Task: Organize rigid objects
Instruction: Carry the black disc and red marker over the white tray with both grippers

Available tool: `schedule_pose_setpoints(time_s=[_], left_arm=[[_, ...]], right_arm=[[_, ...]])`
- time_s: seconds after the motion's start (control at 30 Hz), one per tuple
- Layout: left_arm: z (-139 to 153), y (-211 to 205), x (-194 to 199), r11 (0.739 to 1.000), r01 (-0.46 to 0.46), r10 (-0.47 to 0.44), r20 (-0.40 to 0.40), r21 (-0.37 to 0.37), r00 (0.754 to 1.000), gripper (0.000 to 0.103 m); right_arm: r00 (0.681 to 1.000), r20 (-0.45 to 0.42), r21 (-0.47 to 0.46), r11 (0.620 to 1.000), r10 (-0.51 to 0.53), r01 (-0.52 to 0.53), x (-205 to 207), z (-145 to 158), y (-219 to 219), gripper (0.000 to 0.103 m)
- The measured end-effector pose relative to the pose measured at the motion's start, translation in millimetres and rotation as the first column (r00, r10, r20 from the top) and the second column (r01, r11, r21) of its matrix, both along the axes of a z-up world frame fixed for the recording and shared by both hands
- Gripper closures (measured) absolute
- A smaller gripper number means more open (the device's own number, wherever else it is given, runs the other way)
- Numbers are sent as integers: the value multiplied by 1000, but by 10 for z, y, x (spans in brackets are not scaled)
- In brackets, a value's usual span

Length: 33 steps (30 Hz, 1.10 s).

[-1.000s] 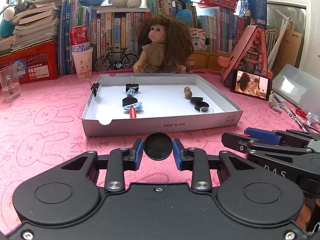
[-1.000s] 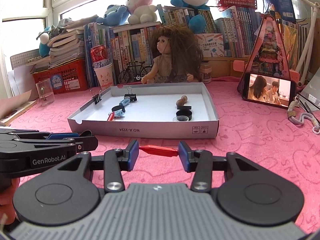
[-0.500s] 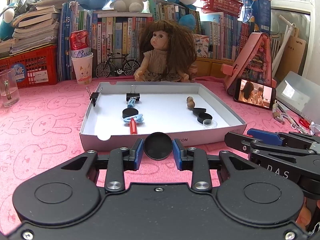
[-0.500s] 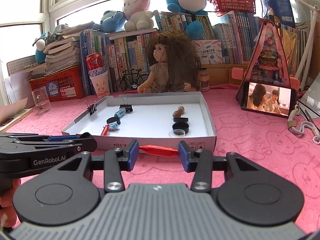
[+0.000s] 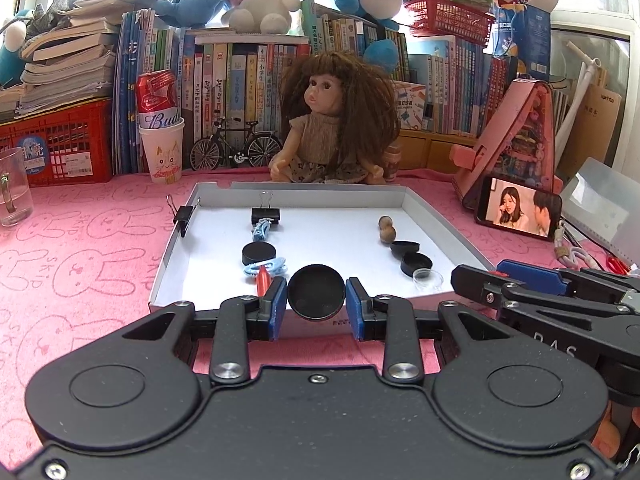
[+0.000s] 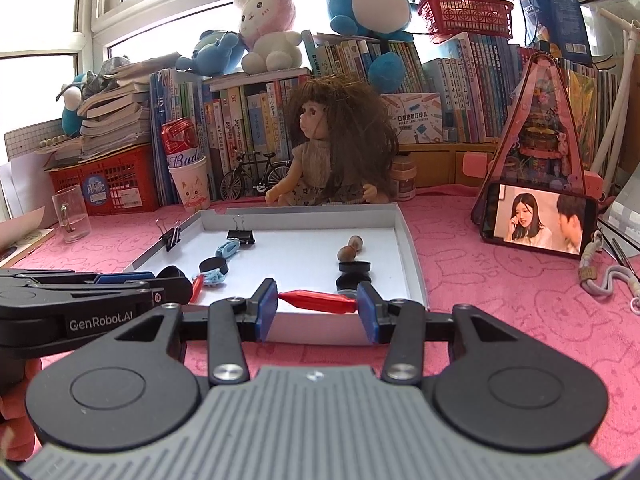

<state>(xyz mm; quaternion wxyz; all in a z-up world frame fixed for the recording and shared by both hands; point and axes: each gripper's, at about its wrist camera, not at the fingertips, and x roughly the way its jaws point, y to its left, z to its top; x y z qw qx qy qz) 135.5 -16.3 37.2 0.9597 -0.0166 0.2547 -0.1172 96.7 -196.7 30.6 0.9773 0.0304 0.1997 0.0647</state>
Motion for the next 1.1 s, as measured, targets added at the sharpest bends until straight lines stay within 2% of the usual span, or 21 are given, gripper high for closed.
schedule_pose_setpoints(time_s=[0.3, 0.57, 0.83, 0.93, 1.1], left_arm=[[-12, 183, 257, 999, -46, 45, -34, -19, 998, 73], [44, 355, 608, 996, -81, 78, -68, -28, 995, 73], [191, 398, 1122, 994, -84, 77, -94, -77, 993, 73], [212, 397, 1375, 992, -81, 69, -128, -97, 989, 73], [189, 323, 1777, 996, -59, 49, -162, -60, 986, 73]], right_arm=[[999, -29, 10, 999, -38, 38, 218, -52, -120, 54], [996, -79, 48, 998, -32, 36, 510, -26, -349, 54], [993, -118, 131, 991, 16, 0, 942, 135, -536, 54], [988, -147, 166, 986, 47, -22, 1187, 177, -582, 54], [980, -179, 185, 981, 85, -51, 1551, 178, -611, 54]])
